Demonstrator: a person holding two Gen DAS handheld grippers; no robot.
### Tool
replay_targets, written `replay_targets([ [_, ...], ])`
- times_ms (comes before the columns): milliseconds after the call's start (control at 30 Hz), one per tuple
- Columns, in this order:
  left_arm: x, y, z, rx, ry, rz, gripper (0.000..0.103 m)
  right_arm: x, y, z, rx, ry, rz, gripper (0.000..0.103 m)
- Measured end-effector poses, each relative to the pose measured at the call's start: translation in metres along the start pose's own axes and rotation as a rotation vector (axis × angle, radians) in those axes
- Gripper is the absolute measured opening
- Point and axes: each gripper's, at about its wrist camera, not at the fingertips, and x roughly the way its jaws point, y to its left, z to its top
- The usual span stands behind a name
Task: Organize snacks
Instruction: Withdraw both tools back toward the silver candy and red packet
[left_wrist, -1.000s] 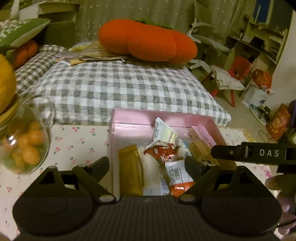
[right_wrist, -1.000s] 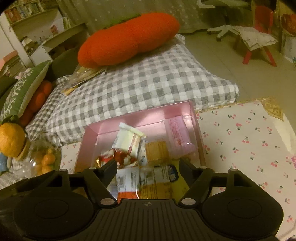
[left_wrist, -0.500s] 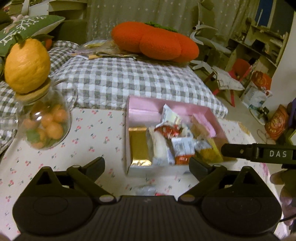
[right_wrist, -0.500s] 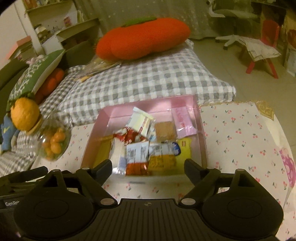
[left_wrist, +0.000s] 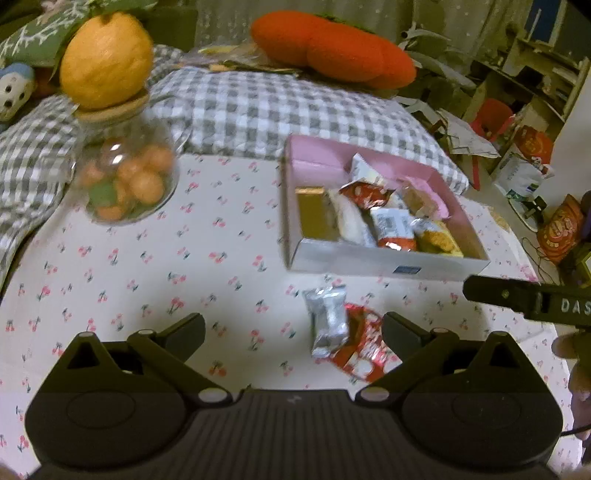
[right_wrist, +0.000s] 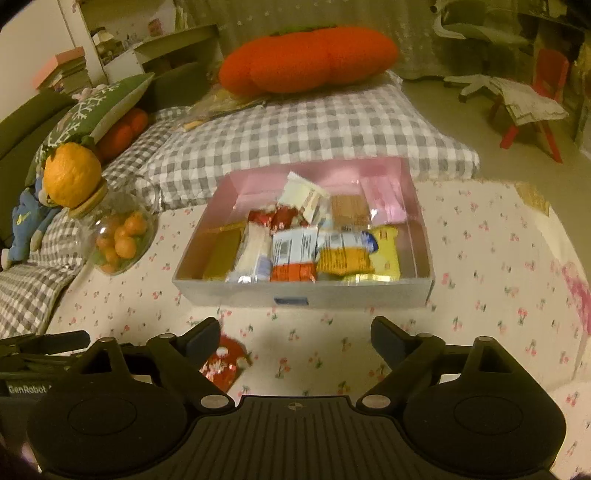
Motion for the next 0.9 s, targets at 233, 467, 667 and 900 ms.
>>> replay_targets([
  [233, 0.006, 0.014, -0.009, -0.056, 0.019, 0.002, 0.102, 0.009, 0.003, -0.026, -0.013, 0.035, -0.005, 0.092],
  [467, 0.012, 0.021, -0.005, -0.135, 0.039, -0.005, 0.098, 0.01, 0.017, -0.034, -0.049, 0.041, 0.032, 0.092],
  [667, 0.015, 0.024, -0.004, -0.163, 0.051, 0.002, 0.097, 0.035, 0.033, -0.033, -0.003, 0.107, 0.094, 0.092],
  [900, 0.013, 0.031, -0.005, -0.174, 0.056, 0.031, 0.097, 0.053, 0.052, -0.029, -0.016, 0.122, 0.122, 0.08],
])
